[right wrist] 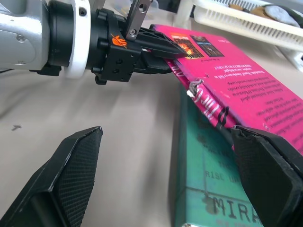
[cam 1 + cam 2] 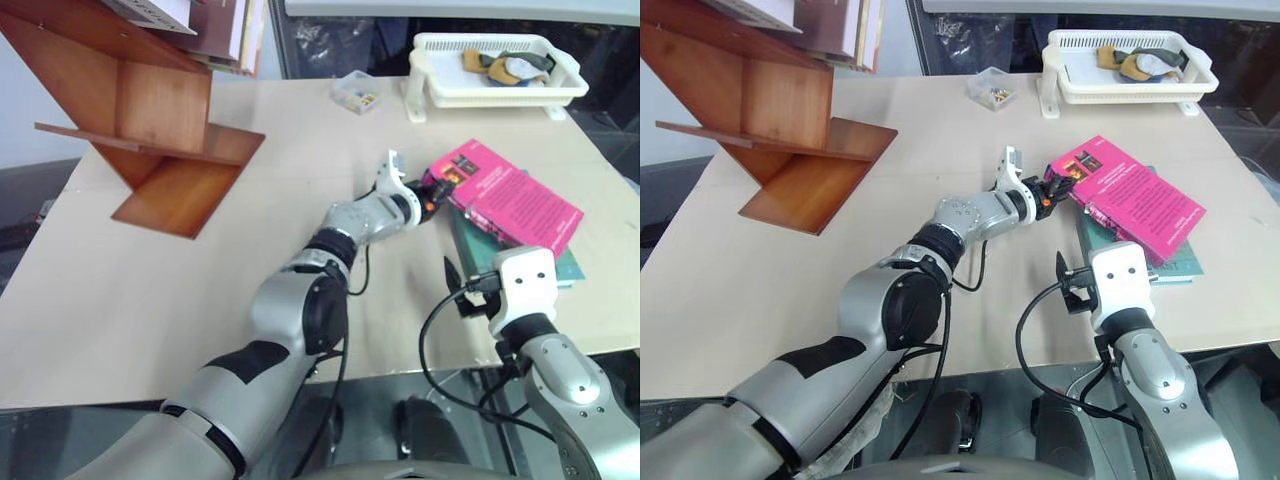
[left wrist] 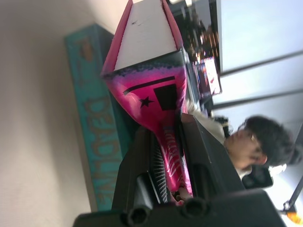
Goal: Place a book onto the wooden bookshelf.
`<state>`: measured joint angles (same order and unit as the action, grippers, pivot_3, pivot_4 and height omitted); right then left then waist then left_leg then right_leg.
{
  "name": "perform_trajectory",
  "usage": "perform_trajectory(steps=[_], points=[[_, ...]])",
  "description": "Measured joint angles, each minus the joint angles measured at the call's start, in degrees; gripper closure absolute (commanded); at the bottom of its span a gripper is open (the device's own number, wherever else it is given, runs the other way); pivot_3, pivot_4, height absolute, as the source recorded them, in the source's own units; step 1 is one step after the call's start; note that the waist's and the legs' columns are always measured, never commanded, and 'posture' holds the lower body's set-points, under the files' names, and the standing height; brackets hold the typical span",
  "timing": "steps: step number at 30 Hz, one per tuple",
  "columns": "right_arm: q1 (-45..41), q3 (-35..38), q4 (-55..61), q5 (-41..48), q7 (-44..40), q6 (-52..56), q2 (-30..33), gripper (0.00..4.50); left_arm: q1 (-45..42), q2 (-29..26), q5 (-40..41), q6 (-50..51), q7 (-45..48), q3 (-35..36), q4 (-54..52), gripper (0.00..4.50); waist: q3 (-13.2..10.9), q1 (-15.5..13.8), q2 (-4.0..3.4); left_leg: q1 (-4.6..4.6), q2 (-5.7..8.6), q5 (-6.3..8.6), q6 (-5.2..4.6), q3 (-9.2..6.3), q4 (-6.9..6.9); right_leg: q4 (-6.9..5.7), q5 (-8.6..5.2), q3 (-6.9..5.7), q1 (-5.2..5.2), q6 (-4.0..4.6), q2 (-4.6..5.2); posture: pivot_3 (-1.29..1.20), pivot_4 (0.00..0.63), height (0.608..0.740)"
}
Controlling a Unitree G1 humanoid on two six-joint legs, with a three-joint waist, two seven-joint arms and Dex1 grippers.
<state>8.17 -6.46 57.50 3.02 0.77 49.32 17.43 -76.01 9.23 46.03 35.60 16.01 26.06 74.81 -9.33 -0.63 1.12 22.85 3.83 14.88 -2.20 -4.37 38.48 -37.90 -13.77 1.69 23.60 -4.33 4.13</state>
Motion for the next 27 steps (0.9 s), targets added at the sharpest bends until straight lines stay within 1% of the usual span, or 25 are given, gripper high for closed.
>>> perform_trajectory(steps=[5,11,17,20,24,26,27], points=[[2.01,-0.44,0.0,-1.34,0.6,-1.33,-0.66,0.0,-2.74,-1.18,-6.07,0.38,5.45,-1.09,1.31,4.37,0.0,0.03,0.0,-0.01,-0.01,0.0,0.0,0.0,-0.04,0.01,0.0,0.0,0.01,0.0,-0.01,0.0,0.15,0.74],[4.17,-1.37,0.0,-2.98,1.05,-3.74,-1.74,0.0,-2.81,-1.88,-11.51,-1.53,9.13,-1.29,2.43,4.37,0.0,0.2,-0.01,-0.02,-0.02,0.0,0.0,0.0,-0.04,0.0,-0.01,0.0,0.01,0.0,-0.01,0.0,0.15,0.74],[5.61,-1.82,0.0,-4.84,1.05,-5.25,-2.28,0.0,-2.8,-3.15,-14.73,-4.24,8.88,-0.39,2.71,4.37,0.0,0.86,0.0,-0.04,-0.04,0.0,0.0,0.0,-0.03,-0.01,0.0,0.0,0.0,-0.01,-0.01,0.0,0.15,0.74],[6.56,-1.84,0.0,-5.64,1.04,-5.99,-2.81,0.0,-2.79,-4.44,-15.4,-4.91,8.55,0.75,2.74,4.37,0.0,1.46,0.0,-0.06,-0.05,0.0,0.0,0.0,-0.03,-0.03,0.0,0.01,0.0,-0.01,-0.01,0.0,0.15,0.74],[6.7,-1.86,0.0,-6.28,0.89,-6.32,-3.28,0.0,-2.54,-5.3,-15.97,-4.9,8.5,1.45,2.74,4.37,0.01,1.46,0.0,-0.08,-0.05,0.0,0.0,0.0,-0.03,-0.04,0.0,0.0,0.0,-0.01,-0.01,0.0,0.15,0.74],[6.7,-1.85,0.0,-6.71,0.74,-6.5,-3.42,0.0,-2.34,-5.42,-16.71,-4.91,8.59,1.45,2.74,3.36,0.01,1.41,0.0,-0.08,-0.05,0.0,0.0,0.0,-0.03,-0.04,0.0,0.01,-0.01,-0.01,-0.01,0.0,0.15,0.74],[6.7,-1.85,0.0,-6.87,0.66,-6.53,-3.43,0.0,-2.28,-5.44,-17.17,-5.06,8.49,1.43,2.74,3.2,0.01,1.41,0.0,-0.08,-0.05,0.0,0.0,0.0,-0.03,-0.04,0.0,0.01,-0.01,-0.01,-0.01,0.0,0.15,0.74]])
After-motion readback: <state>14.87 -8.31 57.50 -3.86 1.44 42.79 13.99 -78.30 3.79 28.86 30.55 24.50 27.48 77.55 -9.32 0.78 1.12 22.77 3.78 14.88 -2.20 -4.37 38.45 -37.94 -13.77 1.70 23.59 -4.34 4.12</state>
